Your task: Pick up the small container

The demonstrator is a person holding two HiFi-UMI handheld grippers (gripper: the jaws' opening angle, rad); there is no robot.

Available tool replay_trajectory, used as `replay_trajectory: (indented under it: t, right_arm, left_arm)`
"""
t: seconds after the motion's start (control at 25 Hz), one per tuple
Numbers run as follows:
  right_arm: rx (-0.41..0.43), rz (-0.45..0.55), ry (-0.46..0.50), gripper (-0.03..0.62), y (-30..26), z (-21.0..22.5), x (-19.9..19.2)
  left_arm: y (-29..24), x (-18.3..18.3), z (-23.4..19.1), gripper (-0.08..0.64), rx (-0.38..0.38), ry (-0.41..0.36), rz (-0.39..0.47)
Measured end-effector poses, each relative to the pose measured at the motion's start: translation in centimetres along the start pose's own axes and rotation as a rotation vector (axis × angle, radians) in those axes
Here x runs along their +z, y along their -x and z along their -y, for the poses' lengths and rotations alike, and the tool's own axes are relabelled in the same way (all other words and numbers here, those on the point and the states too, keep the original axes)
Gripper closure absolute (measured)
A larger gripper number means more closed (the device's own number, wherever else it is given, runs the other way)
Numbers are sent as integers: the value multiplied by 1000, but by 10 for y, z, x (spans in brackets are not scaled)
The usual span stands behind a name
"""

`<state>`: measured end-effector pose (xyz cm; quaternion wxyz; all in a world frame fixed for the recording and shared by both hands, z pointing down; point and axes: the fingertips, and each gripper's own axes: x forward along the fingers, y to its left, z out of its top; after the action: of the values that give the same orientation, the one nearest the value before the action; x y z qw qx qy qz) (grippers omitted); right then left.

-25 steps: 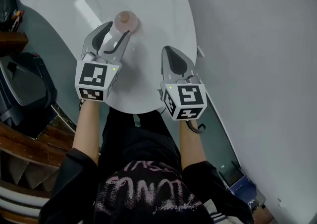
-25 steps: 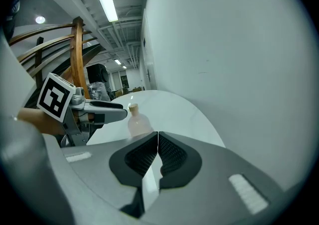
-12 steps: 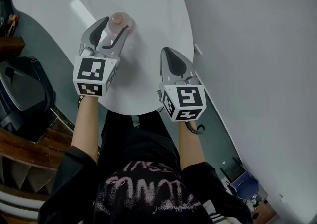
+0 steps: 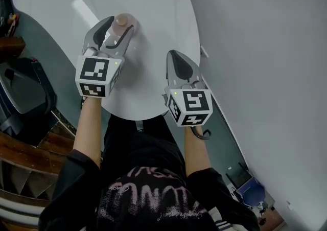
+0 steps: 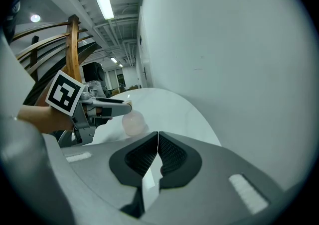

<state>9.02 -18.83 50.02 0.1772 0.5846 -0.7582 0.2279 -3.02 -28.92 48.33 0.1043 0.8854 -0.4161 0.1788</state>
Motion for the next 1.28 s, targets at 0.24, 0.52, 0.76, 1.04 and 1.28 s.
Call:
replay_trajectory:
  t: [0.24,0.52,0.76,1.04,1.28]
  right_arm:
    - [-3,-3,-5,580,1,1,-2]
    - [-13,-4,-13,579,0,5,-4]
    - [-20,-2,-15,579,1,4,-3]
    - [-21,-8,-16,580,1,5,-5]
    - [-25,-7,-15,578,2,7,-5]
  left_arm:
    - [-2,1,0,373,5,18,16]
    - [-7,0,-2,417,6,20,8]
    - [-3,0,-5,417,11,17,16]
    - [-6,-8,-7,424,29,-26,-11]
    - [-6,-9,-7,428,31,-33,-6]
